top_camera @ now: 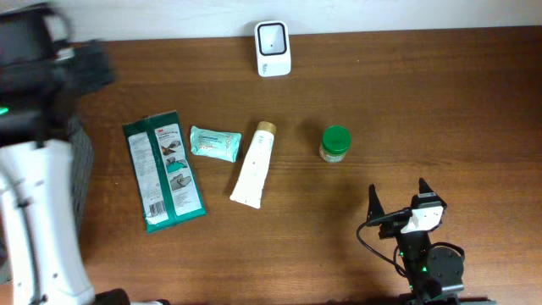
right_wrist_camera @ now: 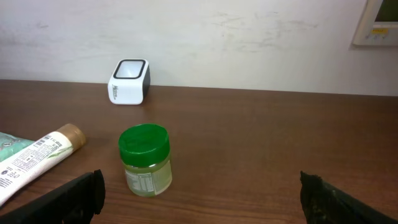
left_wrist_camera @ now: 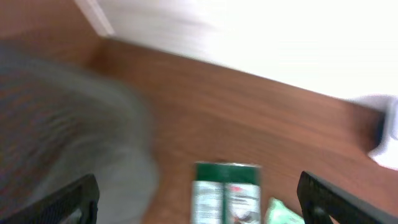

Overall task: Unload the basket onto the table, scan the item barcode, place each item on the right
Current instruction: 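Place the green 3M packet on the table left of the teal packet, then reach the left gripper into the basket and grasp an orange snack bag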

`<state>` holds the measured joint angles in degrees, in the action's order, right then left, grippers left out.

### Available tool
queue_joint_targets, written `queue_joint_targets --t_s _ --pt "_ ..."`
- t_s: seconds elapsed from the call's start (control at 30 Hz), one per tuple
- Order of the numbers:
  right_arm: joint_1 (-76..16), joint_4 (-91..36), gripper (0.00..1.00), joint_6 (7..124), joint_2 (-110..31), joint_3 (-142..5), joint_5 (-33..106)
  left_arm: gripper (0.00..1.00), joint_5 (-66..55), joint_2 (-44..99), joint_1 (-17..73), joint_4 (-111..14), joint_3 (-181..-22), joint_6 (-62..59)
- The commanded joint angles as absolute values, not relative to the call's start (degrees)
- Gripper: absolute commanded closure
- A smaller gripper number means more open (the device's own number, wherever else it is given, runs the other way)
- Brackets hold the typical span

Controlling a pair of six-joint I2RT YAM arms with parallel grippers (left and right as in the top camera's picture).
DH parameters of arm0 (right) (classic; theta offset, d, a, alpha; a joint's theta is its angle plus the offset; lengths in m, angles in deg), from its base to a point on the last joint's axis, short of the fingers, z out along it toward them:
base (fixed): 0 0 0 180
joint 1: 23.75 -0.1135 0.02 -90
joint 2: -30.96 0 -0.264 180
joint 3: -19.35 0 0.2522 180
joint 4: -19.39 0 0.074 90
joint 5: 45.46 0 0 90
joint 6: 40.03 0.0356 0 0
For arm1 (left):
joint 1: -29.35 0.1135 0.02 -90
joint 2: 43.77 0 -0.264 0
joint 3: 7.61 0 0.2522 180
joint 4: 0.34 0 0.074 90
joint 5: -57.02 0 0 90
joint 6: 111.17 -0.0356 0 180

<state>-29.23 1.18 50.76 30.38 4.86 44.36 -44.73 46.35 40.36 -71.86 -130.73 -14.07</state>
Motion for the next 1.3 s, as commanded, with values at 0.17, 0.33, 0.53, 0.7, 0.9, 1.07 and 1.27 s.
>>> queue_joint_targets --t_s 0.17,0.33,0.53,0.7,0.9,1.07,1.27 --pt "-29.73 0.96 0.02 50.37 30.78 5.27 44.84 0.01 -40.60 47.99 63.07 -74.39 -131.12 -10.25" --pt "-29.73 0.94 0.02 50.37 30.75 5.27 44.84 0.07 -36.75 54.22 71.24 -80.78 -130.36 -10.34" --pt "-29.73 0.96 0.02 50.37 30.78 5.27 44.84 0.14 -31.61 63.29 76.70 -84.93 -128.69 -10.53" --pt "-29.73 0.96 0.02 50.37 30.75 5.27 44.84 0.21 -31.48 68.84 77.86 -84.19 -126.27 -14.25" --pt "-29.73 0.94 0.02 50.39 30.75 5.27 44.84 0.27 -25.62 74.59 77.82 -83.01 -126.22 -22.58" --pt "-29.73 0.96 0.02 50.39 30.75 5.27 44.84 0.28 -24.99 78.68 77.78 -82.48 -125.24 -26.49" --pt "-29.73 0.94 0.02 50.37 30.75 5.27 44.84 0.29 -18.76 79.01 77.73 -76.06 -117.85 -33.15"
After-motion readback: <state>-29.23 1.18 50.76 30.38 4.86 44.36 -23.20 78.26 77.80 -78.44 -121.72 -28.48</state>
